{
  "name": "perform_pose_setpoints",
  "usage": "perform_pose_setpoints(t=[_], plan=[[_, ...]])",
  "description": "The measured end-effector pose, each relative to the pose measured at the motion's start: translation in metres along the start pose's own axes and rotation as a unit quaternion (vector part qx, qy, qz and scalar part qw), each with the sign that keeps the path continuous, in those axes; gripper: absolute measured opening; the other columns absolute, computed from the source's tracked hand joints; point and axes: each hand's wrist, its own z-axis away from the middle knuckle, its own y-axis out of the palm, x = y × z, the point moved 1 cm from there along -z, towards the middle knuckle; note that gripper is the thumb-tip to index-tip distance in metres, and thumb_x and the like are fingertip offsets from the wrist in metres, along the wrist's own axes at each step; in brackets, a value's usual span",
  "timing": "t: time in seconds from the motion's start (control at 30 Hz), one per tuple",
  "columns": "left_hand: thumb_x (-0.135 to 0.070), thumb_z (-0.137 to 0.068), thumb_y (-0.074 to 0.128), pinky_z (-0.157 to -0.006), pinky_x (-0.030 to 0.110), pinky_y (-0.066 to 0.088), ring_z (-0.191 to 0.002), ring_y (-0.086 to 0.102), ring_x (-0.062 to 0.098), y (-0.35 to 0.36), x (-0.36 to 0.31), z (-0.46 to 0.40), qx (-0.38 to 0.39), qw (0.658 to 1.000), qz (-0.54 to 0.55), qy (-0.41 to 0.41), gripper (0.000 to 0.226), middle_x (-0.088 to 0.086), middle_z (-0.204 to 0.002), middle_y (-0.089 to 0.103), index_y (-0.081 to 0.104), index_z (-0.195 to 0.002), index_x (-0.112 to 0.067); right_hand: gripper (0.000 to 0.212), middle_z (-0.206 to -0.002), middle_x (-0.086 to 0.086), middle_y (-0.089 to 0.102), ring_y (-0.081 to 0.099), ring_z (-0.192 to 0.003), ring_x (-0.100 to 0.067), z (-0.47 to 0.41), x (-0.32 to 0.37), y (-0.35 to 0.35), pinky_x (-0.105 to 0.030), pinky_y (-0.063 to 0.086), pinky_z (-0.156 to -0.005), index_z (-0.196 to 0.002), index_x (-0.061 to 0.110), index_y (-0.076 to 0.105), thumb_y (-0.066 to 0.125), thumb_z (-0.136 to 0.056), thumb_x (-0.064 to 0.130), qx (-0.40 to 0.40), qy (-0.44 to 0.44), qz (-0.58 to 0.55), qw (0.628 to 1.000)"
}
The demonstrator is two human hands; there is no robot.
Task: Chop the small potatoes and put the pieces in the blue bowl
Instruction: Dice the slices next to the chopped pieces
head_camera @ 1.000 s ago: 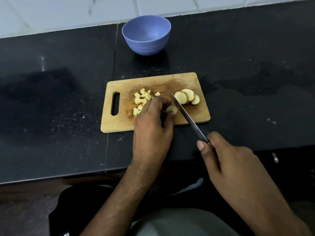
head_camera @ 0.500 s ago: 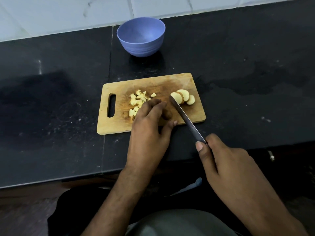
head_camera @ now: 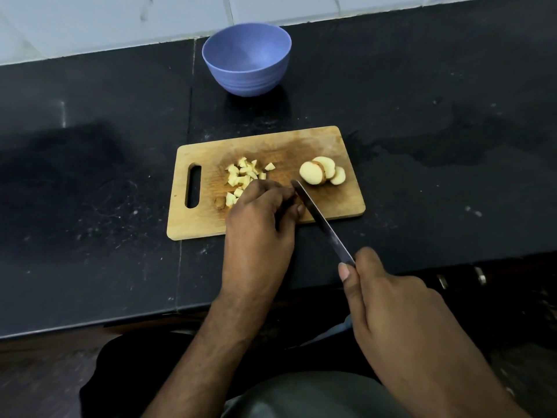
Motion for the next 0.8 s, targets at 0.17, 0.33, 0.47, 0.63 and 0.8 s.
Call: perform_pose_setpoints(t=[0.17,0.33,0.47,0.63,0.8], plan=[[-0.013,-0.091,0.072,-0.084,0.002,0.042,-0.096,0.059,0.000,0.000,0.000,0.001,0.004,1.000,-0.012,0.020,0.020,-0.005,-0.109,0.065,0.075,-0.111,-0.011,0.028,-0.062,0.001,0.055,0.059,-0.056,-0.009,0.000,0.001,-0.005,-0.027,0.053,-0.055,-0.090,0.033,0.024,0.007,-0.095,0.054,0.017,0.005,0.029,0.999],[-0.011,-0.089,0.074,-0.086,0.002,0.043,-0.097,0.061,0.001,0.001,0.002,0.000,0.003,1.000,-0.015,0.023,0.020,-0.002,-0.109,0.067,0.076,-0.109,-0.010,0.025,-0.067,0.003,0.053,0.054,-0.058,-0.007,-0.018,0.005,-0.003,-0.025,0.044,-0.051,-0.087,0.031,0.023,0.015,-0.101,0.049,0.021,-0.007,0.038,0.999],[-0.013,-0.089,0.075,-0.085,0.003,0.044,-0.096,0.063,0.001,0.000,0.001,0.001,-0.006,1.000,-0.012,0.018,0.019,-0.003,-0.108,0.068,0.076,-0.107,-0.009,0.024,-0.067,0.005,0.051,0.051,-0.057,-0.007,-0.039,0.004,0.003,-0.026,0.038,-0.048,-0.088,0.031,0.026,0.017,-0.102,0.048,-0.011,-0.040,0.040,0.998],[-0.016,-0.090,0.073,-0.083,0.009,0.049,-0.095,0.063,0.001,-0.004,-0.001,0.004,-0.010,1.000,0.007,0.009,0.019,-0.005,-0.106,0.069,0.076,-0.108,-0.010,0.030,-0.052,0.004,0.050,0.052,-0.044,-0.012,-0.033,-0.007,-0.004,-0.021,0.034,-0.038,-0.085,0.034,0.038,0.019,-0.099,0.052,-0.031,-0.069,-0.013,0.997],[-0.013,-0.090,0.073,-0.083,0.008,0.046,-0.093,0.062,0.002,-0.003,0.000,0.005,-0.008,1.000,0.001,-0.006,0.017,-0.006,-0.105,0.067,0.075,-0.106,-0.011,0.031,-0.047,0.002,0.048,0.057,-0.051,-0.002,-0.009,-0.013,-0.011,-0.019,0.039,-0.040,-0.081,0.034,0.036,0.017,-0.094,0.055,-0.033,-0.043,-0.033,0.998]])
